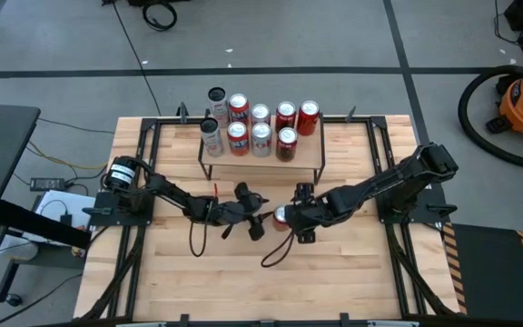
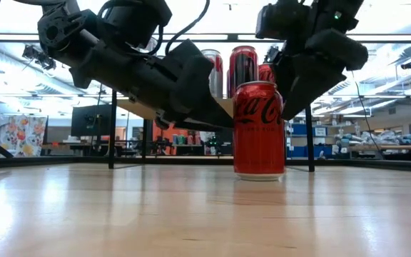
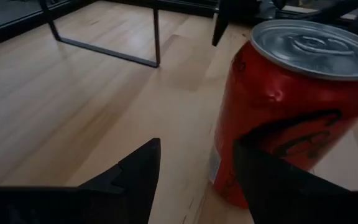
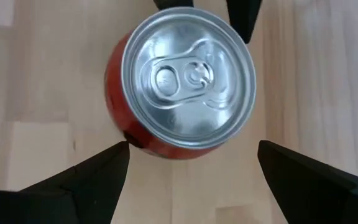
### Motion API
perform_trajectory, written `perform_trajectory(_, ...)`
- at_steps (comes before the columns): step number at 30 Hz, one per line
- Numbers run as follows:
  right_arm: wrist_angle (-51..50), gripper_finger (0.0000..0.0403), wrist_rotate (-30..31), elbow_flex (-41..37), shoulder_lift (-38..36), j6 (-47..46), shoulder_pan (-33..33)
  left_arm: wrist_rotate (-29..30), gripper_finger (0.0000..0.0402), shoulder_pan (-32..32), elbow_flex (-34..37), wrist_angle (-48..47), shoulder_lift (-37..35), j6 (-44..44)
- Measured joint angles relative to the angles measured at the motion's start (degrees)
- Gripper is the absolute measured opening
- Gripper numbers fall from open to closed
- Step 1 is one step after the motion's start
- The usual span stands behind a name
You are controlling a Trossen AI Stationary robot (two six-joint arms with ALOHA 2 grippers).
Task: Place canned beverage on shelf
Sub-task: Put the red and black soda can on the shelf aligned with the other red and black soda can
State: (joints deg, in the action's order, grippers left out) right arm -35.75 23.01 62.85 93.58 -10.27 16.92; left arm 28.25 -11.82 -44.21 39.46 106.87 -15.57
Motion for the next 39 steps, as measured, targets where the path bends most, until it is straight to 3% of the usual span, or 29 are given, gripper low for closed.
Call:
perform_trajectory(8,-3.9,0.0365,4.6,0.0,0.0,3.2,-2.4,-4.8,0.0213,-0.9,0.0,-0.3,0.0,1.3)
perform_trajectory(15,-8.8,0.0365,3.9,1.2,0.0,3.3,-2.7,-4.5,0.0213,-1.0,0.0,-2.7,0.0,2.1)
perform_trajectory(22,-10.2,0.0365,-4.1,7.4,0.0,6.1,-1.1,-4.4,0.0213,-1.0,0.0,-3.6,0.0,3.3)
perform_trajectory(26,-7.6,0.0365,-13.0,8.2,0.0,7.6,-2.8,-10.3,0.0213,-0.6,0.0,-6.6,-1.3,3.3)
perform_trajectory(32,-4.8,0.0373,-14.6,8.2,0.0,9.0,-5.5,-10.9,0.0213,-0.5,0.0,-11.4,-4.2,3.3)
perform_trajectory(39,-0.8,0.0378,-15.2,8.2,0.0,9.0,-5.7,-11.9,0.0213,-0.5,0.0,-10.1,-4.4,3.7)
